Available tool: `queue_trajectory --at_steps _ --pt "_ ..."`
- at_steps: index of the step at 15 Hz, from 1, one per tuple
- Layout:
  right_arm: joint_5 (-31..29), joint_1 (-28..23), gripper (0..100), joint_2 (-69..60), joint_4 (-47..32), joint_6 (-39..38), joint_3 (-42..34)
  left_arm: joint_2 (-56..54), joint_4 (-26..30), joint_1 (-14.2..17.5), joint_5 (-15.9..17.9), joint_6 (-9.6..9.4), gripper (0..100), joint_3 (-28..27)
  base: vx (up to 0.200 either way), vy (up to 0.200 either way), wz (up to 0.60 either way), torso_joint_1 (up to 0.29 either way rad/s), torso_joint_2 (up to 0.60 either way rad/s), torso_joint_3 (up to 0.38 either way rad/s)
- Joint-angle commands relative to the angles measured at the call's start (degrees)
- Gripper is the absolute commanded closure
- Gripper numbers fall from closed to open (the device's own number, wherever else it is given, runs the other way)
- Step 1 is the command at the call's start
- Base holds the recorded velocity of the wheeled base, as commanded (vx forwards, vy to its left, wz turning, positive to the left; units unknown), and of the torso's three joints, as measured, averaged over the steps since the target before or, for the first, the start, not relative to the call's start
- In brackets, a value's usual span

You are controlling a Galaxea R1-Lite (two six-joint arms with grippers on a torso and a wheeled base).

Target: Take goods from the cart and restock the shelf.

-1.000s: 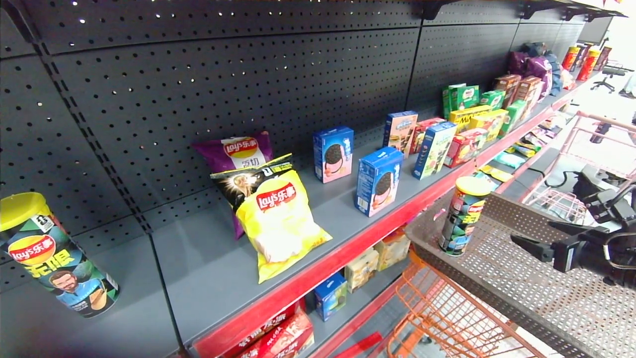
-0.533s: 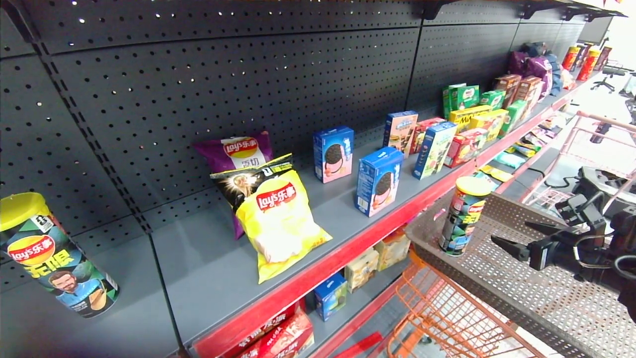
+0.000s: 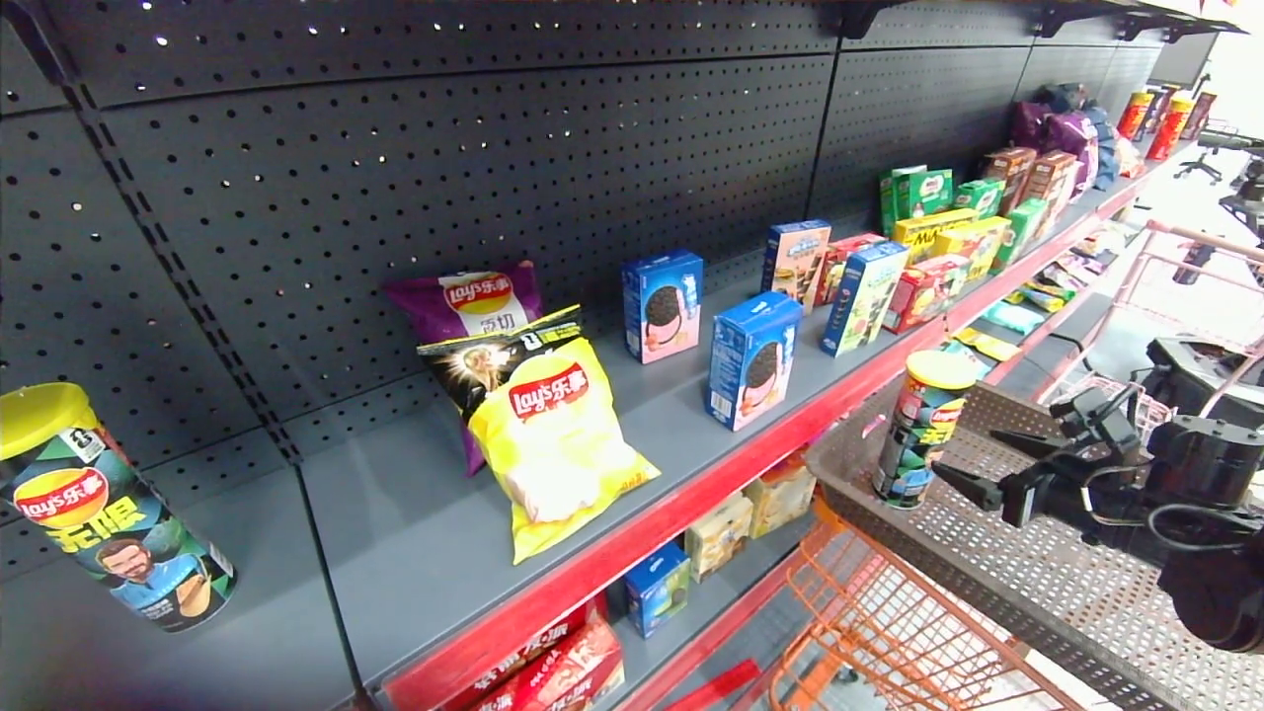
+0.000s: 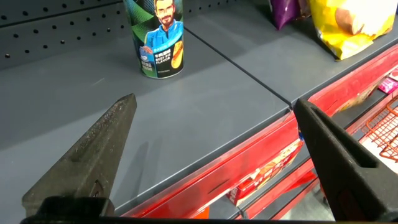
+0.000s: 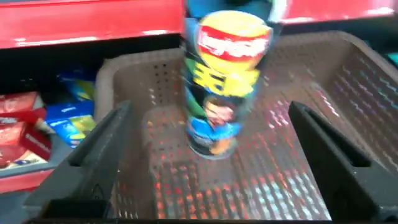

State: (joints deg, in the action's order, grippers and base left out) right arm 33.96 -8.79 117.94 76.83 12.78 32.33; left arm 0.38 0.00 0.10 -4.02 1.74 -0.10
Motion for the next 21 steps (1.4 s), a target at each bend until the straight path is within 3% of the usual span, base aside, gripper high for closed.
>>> queue_trajectory --at_steps 1,13,21 --pt "0.84 0.88 0 3.96 1.75 -0.03 2.21 -0.03 0.00 -0.01 -0.02 0.01 0 0.01 0.000 0.000 0.00 0.000 0.00 0.000" --pt "0.31 4.13 0 16.00 2.72 -3.28 21.64 -0.03 0.00 -0.01 -0.02 0.01 0 0.01 0.000 0.000 0.00 0.000 0.00 0.000" --pt "0.49 3.96 0 16.79 2.54 -3.37 23.04 -0.03 0.00 -0.01 -0.02 0.01 0 0.01 0.000 0.000 0.00 0.000 0.00 0.000"
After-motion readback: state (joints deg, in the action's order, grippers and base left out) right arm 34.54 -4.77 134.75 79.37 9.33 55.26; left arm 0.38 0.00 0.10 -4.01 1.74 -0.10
